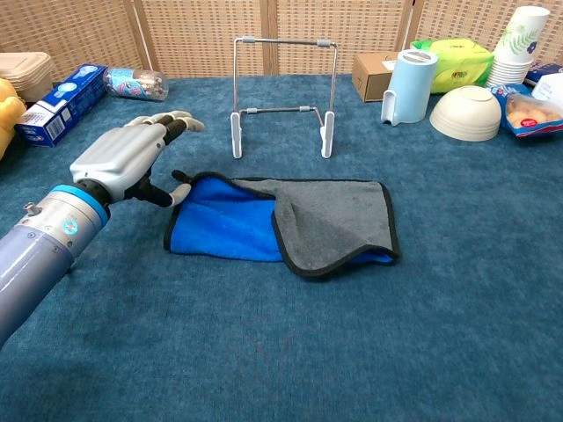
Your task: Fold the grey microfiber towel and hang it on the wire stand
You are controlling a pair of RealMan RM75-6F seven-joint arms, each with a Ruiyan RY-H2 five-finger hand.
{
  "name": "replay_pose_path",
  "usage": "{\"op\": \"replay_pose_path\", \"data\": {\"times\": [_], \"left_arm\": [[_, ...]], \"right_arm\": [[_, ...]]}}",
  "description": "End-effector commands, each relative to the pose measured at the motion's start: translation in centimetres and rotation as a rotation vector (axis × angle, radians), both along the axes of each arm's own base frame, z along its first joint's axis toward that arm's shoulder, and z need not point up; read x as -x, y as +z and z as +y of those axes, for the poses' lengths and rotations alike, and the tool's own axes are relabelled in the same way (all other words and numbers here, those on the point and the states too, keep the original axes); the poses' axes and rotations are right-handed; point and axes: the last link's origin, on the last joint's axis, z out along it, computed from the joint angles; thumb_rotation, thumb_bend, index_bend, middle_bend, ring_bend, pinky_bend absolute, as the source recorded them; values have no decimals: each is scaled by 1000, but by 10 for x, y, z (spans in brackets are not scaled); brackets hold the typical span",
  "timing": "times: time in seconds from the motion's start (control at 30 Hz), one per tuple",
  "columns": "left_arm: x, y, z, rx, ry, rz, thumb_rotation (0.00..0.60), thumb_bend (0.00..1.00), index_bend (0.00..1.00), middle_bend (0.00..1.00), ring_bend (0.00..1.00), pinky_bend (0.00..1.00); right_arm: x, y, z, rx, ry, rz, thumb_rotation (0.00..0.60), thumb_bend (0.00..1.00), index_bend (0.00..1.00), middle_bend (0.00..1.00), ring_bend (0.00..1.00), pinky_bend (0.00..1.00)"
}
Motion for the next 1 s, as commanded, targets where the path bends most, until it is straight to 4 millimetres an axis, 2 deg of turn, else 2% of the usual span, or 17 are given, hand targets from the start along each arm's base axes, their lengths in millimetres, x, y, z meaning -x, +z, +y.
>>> {"op": "replay_pose_path", "data": {"times": [0.03,0.33,0.53,0.73,1.0], "left_arm": [[2,1,2,-8,9,12,600,512,115,14,0,0],[5,15,5,-66,3,11,600,518,108,15,0,0],[-1,20,-4,-23,-39,-48,600,474,114,19,0,0],[-6,14,-10,16,-62,-42,600,431,120,18,0,0],[-23,-7,-10,80,-78,-49,600,392,123,16,0,0]], "right_arm": [[0,0,0,0,0,0,600,283,96,90,0,0],[-1,0,0,1,6,-4,600,282,96,90,0,0],[-1,-1,1,0,8,-5,600,282,97,90,0,0],[-2,-1,0,-1,10,-5,600,281,97,90,0,0],[-1,2,3,8,3,-3,600,281,96,90,0,0]]}}
